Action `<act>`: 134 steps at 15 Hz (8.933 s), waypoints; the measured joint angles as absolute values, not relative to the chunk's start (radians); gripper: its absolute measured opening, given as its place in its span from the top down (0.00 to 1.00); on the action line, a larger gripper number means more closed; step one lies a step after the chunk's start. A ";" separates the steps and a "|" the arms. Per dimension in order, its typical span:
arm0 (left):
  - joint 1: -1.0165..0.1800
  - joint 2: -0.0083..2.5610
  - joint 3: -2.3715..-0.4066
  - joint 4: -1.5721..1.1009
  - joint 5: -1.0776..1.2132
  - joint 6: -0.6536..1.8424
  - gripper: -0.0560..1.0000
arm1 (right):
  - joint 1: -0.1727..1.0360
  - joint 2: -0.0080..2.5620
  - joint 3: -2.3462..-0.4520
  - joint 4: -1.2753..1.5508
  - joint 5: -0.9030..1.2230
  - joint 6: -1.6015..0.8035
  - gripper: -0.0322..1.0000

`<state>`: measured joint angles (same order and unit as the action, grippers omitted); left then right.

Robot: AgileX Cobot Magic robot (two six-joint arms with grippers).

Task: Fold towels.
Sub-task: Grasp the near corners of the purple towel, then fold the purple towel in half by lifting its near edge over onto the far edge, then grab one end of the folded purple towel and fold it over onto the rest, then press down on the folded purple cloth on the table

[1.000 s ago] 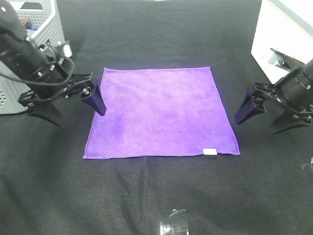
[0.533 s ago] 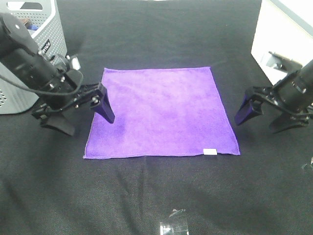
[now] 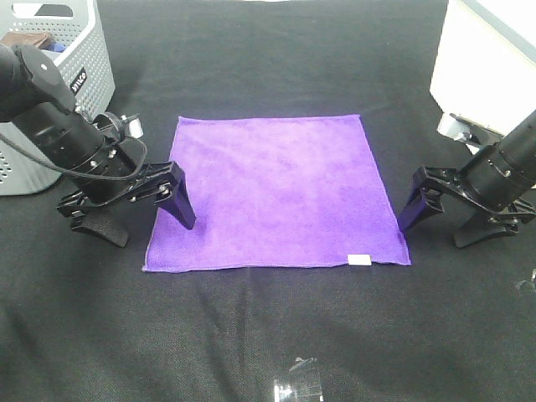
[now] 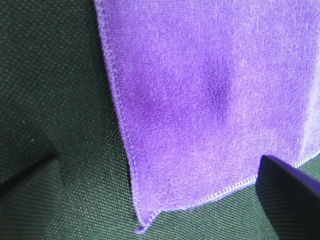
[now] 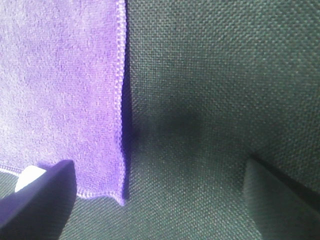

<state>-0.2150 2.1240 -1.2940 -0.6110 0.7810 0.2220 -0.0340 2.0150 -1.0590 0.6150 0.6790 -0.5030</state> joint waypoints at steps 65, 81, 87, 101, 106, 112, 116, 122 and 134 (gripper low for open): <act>-0.249 2.409 -1.924 -0.434 0.591 0.218 0.37 | 0.155 2.467 -2.011 0.447 0.599 -0.400 0.43; -0.107 2.656 -2.308 -0.612 1.083 0.206 0.24 | 0.155 2.280 -2.015 0.421 1.084 -0.372 0.23; -0.154 2.664 -2.324 -0.609 1.076 0.202 0.24 | 0.155 2.280 -2.015 0.420 1.101 -0.372 0.23; -0.252 2.686 -2.390 -0.406 1.042 0.164 0.92 | 0.155 2.280 -2.015 0.421 1.182 -0.371 0.23; -0.252 2.688 -2.617 -0.168 1.206 0.150 0.92 | 0.155 2.280 -2.015 0.425 1.189 -0.371 0.23; -0.271 2.688 -2.674 -0.322 1.211 0.222 0.92 | 0.155 2.219 -2.015 0.440 1.192 -0.371 0.23; -0.341 2.698 -2.676 -0.376 1.188 0.266 0.92 | 0.155 2.172 -2.015 0.443 1.213 -0.370 0.23; -0.414 2.758 -2.676 -0.420 1.000 0.263 0.92 | 0.155 2.102 -2.015 0.443 1.214 -0.347 0.23; -0.481 2.707 -2.678 -0.576 0.829 0.375 0.31 | 0.155 2.037 -2.015 0.444 1.215 -0.317 0.23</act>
